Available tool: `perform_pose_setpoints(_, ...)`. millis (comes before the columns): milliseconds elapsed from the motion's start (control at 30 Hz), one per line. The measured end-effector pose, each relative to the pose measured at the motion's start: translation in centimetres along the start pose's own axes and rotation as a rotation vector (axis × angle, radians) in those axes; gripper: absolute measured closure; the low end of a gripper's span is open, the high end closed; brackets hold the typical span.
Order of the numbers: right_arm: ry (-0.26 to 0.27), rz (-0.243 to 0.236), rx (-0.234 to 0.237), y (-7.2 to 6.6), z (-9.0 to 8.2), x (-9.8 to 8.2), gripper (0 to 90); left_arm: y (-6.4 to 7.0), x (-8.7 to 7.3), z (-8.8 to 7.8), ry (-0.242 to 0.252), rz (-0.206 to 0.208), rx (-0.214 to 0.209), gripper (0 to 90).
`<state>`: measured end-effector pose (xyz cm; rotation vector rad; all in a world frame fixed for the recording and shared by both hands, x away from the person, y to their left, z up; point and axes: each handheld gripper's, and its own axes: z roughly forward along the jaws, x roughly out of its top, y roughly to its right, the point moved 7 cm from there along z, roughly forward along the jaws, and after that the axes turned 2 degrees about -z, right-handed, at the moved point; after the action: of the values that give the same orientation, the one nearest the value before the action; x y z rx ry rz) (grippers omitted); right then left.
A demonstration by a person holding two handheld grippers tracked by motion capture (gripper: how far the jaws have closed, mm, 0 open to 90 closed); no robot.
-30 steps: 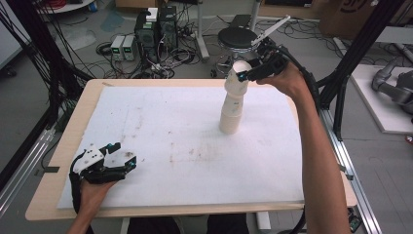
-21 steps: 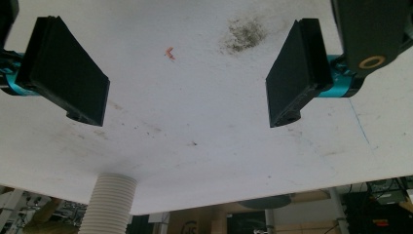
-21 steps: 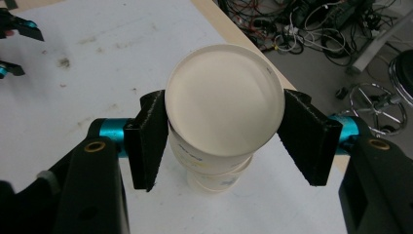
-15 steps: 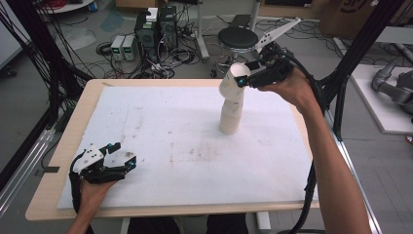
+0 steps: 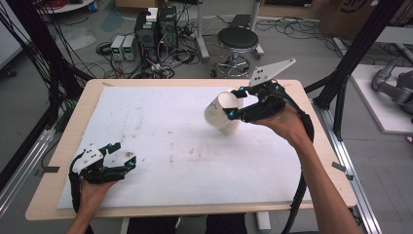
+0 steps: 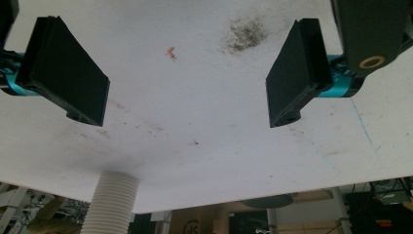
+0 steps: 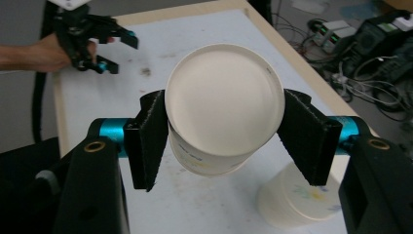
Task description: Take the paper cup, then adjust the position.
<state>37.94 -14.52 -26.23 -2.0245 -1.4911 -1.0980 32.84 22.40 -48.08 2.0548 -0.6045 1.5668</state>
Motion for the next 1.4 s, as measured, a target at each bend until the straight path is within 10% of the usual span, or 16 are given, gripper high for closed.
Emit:
perform_pose_setpoints(600, 0.156, -0.012, 0.176, -5.5, 4.4, -3.6, 37.5, 0.0, 0.0, 0.0, 0.0, -0.005, -0.018, 16.8)
perform_pose_setpoints(1400, 0.252, 0.028, 0.173, -6.4, 6.9, -6.2, 37.4, 0.0, 0.0, -0.1, 0.006, -0.01, -0.03, 16.6)
